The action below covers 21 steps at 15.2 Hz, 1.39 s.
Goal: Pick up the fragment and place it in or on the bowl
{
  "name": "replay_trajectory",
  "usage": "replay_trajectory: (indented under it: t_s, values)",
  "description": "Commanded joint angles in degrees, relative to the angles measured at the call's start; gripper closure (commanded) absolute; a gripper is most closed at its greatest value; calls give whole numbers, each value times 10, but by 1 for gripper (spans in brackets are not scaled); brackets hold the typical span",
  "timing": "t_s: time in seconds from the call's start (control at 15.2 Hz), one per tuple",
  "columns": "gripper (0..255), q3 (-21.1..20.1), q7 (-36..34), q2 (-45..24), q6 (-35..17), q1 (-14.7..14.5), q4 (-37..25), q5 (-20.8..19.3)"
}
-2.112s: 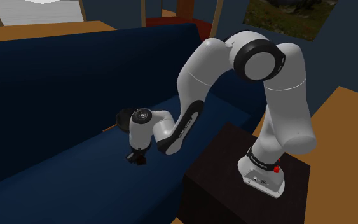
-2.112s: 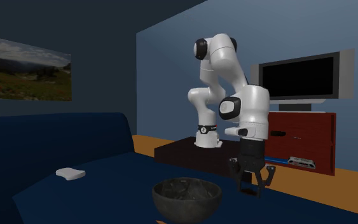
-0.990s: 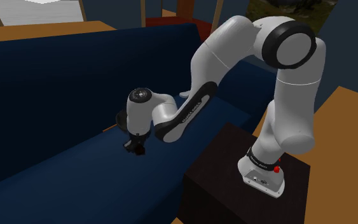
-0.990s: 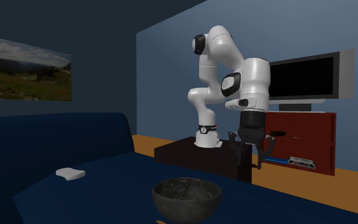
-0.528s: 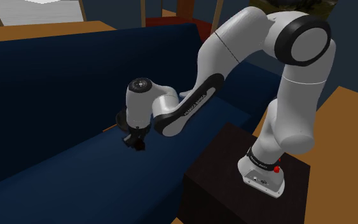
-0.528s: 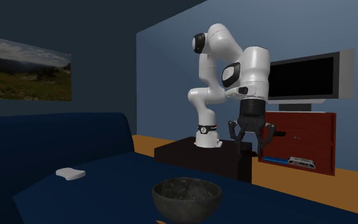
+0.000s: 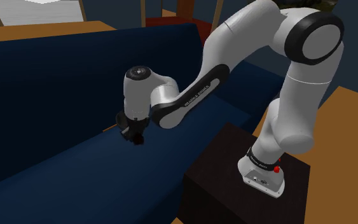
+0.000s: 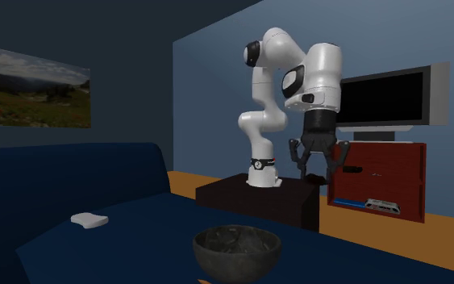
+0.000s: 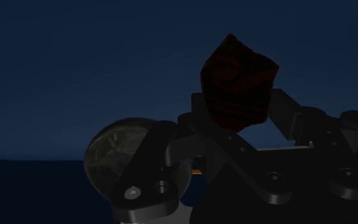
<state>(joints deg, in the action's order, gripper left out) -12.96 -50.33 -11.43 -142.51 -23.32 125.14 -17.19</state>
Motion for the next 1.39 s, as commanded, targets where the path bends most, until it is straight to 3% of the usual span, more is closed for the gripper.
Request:
replay_trajectory:
  t_s: [0.0,0.59,1.06,1.32]
  values:
    - [255,7,24,-9,4,13,-17,5]
    - [255,35,142,-95,39,75,-152,26]
    - [255,47,226,-190,92,119,-307,43]
    - [255,50,221,-205,70,117,-300,38]
